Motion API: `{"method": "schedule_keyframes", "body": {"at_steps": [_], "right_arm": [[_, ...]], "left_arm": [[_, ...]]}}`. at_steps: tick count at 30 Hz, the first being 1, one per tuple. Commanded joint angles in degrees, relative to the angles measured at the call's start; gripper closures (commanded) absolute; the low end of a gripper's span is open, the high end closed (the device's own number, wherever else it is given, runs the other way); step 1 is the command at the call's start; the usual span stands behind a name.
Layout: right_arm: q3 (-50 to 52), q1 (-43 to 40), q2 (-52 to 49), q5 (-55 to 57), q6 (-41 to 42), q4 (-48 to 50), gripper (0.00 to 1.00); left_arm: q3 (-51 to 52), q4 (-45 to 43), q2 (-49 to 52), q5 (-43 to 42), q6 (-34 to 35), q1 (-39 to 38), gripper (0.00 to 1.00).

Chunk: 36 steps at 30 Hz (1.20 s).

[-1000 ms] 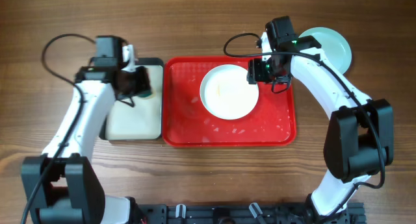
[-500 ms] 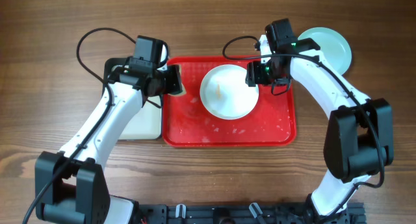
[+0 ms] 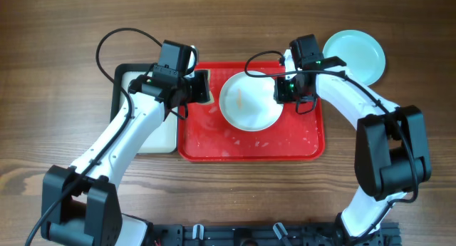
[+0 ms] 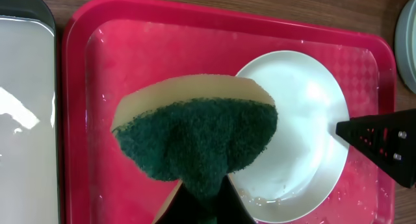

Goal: Clean dirty plates on tray and stack at the side
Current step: 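Bring the sponge in the left gripper onto the white plate, then scrub the white plate surface with the sponge in the left gripper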

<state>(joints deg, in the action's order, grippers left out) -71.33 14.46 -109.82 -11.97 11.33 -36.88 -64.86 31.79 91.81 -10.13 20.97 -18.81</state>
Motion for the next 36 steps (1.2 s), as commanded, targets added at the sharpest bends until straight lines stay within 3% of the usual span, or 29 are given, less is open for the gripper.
{"method": "schedule_keyframes", "body": {"at_steps": [1, 10, 12, 19, 31, 32, 34, 36], "right_arm": [[0.59, 0.15, -0.66, 0.48, 1.33, 0.28, 0.75], [2.49, 0.59, -0.66, 0.26, 3.15, 1.05, 0.75], [2.84, 0.59, -0.66, -0.85, 5.31, 1.53, 0.96], [2.84, 1.7, -0.66, -12.13, 5.35, 2.43, 0.96], [2.84, 7.72, -0.66, -6.91, 12.39, 3.87, 0.96], [2.84, 7.72, -0.66, -6.86, 12.44, 4.28, 0.9], [2.84, 7.72, -0.66, -6.86, 10.95, 5.84, 0.69], [2.84, 7.72, -0.66, -6.88, 9.66, 7.34, 0.62]], "left_arm": [[0.15, -0.37, -0.24, 0.61, 0.72, -0.44, 0.96], [0.15, -0.37, -0.24, 0.61, 0.72, -0.44, 0.96], [0.15, -0.37, -0.24, 0.61, 0.7, -0.44, 0.96], [0.15, -0.31, -0.22, 0.81, 0.26, -0.42, 0.96], [0.15, 2.84, -0.13, 0.79, 0.31, -0.44, 0.96], [0.15, 3.08, -0.13, 0.79, 0.31, -0.48, 0.96], [0.15, 3.13, -0.13, 0.79, 0.28, -0.48, 0.96], [0.15, 3.13, -0.13, 0.79, 0.31, -0.48, 0.96]]}}
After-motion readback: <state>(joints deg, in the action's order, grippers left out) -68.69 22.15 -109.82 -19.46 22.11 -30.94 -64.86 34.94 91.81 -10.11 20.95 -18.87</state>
